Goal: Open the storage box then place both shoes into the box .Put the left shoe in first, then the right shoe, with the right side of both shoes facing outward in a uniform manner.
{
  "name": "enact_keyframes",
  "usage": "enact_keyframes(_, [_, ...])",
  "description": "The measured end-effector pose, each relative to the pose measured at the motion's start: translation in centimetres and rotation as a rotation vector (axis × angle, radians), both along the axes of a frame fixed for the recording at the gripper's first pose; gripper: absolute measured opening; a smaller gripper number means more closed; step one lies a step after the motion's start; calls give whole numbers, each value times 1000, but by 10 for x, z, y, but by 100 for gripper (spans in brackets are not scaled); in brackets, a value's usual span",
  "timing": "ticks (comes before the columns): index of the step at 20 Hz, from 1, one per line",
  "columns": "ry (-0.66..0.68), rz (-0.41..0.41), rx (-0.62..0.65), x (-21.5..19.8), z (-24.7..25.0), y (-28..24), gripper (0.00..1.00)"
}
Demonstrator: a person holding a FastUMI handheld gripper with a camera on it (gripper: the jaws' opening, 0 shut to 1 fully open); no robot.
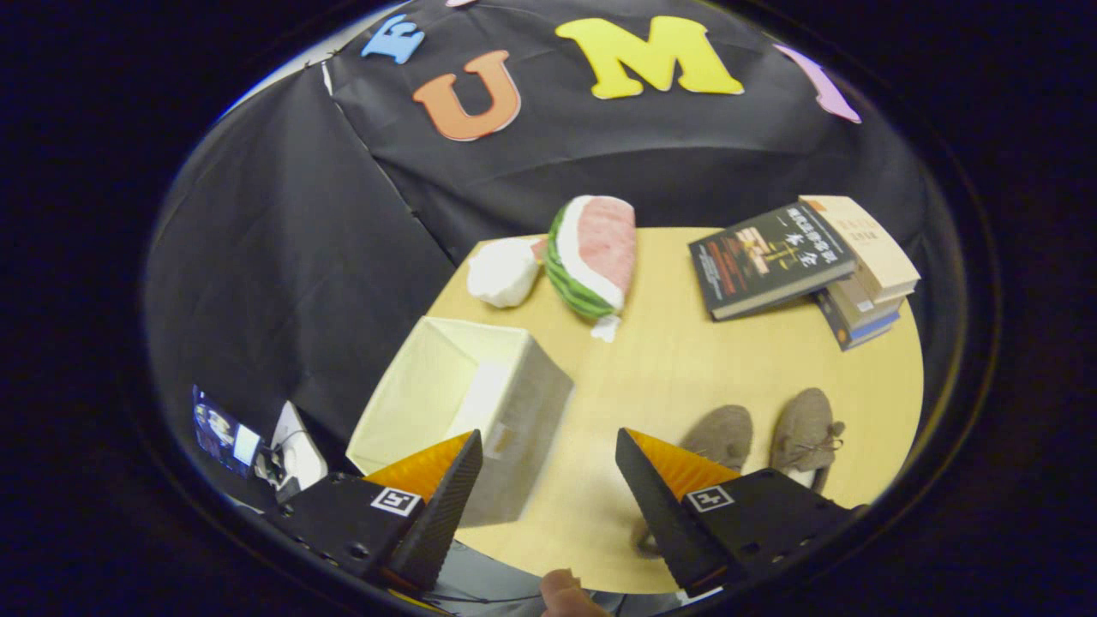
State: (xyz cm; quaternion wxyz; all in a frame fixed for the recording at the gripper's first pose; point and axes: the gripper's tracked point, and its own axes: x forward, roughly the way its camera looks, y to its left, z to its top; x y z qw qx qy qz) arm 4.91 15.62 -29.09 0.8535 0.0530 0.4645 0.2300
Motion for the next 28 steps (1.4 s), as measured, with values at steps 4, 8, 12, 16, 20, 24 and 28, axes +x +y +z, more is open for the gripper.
enact_keyframes(4, [87,-81,-86,-21,-56,-70,96])
enact_keyframes(8, [149,-133,-220,-28,-104,-118,96])
enact_keyframes(12, [176,-178,-310,-29,-133,-138,95])
enact_keyframes(16, [187,-232,-362,-29,-147,-146,89])
enact_keyframes(20, [267,-276,-336,-36,-162,-138,61])
enact_keyframes(24, [312,-284,-296,-34,-174,-129,29])
enact_keyframes(28, [327,-318,-251,-33,-167,-129,3])
